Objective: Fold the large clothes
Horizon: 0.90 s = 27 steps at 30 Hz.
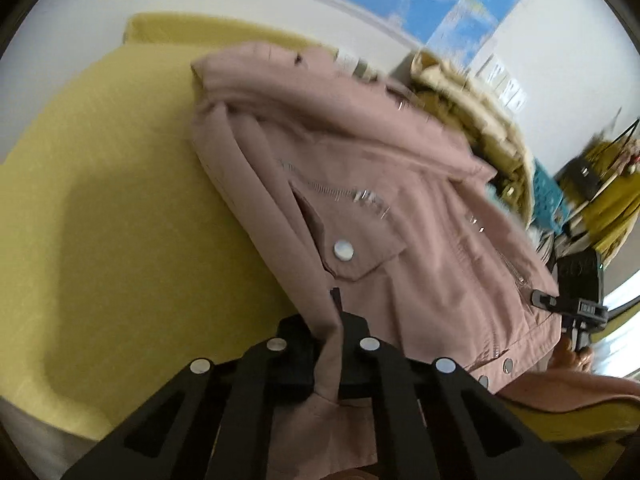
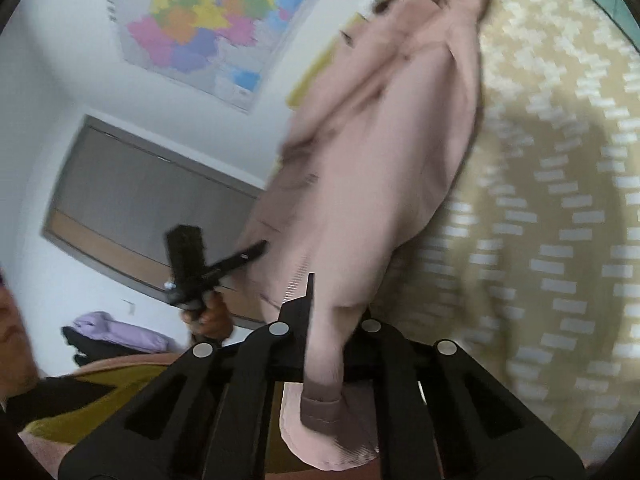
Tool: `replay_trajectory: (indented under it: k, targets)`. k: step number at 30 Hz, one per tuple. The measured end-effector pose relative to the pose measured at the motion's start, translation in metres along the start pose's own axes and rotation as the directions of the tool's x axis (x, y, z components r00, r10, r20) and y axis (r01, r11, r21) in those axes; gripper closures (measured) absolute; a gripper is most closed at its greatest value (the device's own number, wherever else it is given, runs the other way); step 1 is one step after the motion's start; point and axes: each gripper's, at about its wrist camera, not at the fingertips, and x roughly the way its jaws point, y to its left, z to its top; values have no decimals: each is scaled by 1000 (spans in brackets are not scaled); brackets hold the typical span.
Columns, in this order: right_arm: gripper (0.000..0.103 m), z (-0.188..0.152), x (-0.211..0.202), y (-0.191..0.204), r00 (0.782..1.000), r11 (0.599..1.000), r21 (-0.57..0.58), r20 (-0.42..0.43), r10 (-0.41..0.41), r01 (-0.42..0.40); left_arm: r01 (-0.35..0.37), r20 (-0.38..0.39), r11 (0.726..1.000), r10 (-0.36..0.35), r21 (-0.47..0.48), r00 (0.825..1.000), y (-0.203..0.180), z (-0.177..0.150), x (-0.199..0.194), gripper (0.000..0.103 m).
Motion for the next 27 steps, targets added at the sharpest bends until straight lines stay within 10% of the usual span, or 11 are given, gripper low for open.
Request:
replay_trajectory:
  k: [14, 27]
  targets:
    - [99, 27, -60, 64, 963, 981, -118, 203, 178, -156, 159, 201, 986, -146, -51, 969, 4, 29, -92, 100]
    - [98, 169, -33, 29, 954, 989, 32, 270, 132, -146, 31, 154, 999, -24, -43, 988, 16, 171, -42, 100]
